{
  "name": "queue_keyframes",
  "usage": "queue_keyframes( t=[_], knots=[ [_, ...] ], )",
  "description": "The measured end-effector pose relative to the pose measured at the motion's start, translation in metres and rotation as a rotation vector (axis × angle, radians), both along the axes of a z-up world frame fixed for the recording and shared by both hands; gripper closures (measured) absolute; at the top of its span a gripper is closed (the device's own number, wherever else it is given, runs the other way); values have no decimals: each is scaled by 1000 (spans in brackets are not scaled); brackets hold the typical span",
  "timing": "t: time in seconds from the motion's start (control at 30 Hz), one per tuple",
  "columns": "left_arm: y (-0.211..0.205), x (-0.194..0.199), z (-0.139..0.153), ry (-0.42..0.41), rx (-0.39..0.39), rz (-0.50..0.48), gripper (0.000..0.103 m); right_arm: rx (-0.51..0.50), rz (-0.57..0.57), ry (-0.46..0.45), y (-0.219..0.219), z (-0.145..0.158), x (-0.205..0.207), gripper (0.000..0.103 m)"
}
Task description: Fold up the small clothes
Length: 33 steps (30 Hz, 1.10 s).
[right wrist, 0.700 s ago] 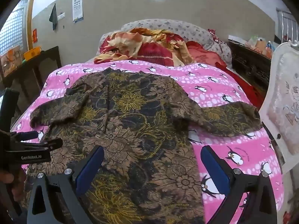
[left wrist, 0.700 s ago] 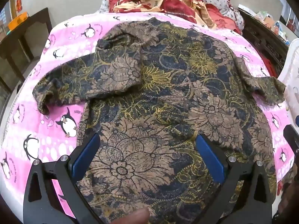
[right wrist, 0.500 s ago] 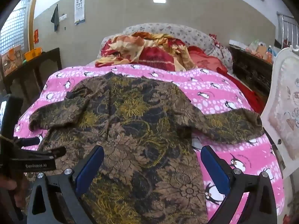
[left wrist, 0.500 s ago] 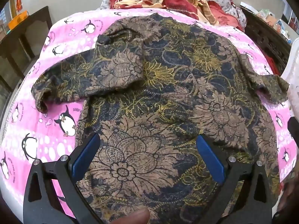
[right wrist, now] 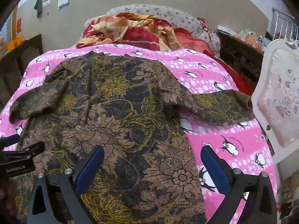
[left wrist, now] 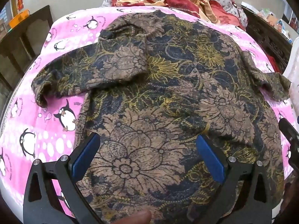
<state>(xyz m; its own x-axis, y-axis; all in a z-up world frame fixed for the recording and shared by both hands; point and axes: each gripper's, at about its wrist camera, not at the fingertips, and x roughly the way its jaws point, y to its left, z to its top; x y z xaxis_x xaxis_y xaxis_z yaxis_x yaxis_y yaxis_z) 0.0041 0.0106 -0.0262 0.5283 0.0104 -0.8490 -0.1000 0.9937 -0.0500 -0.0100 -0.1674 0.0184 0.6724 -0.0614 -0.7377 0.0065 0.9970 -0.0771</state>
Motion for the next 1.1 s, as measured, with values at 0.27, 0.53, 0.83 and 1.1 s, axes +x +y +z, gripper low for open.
queue_keyframes(
  t=[0.27, 0.53, 0.83, 1.1],
  knots=[
    [8, 2, -3, -2, 4, 23, 0, -15, -22, 32, 0, -6, 7, 1],
    [7, 2, -6, 0, 2, 18, 0, -20, -17, 46, 2, -8, 11, 1],
    [12, 7, -8, -12, 5, 35, 0, -26, -18, 55, 1, -9, 10, 1],
    [19, 52, -28, -77, 62, 17, 0, 19, 19, 7, 2, -14, 37, 1]
  ],
)
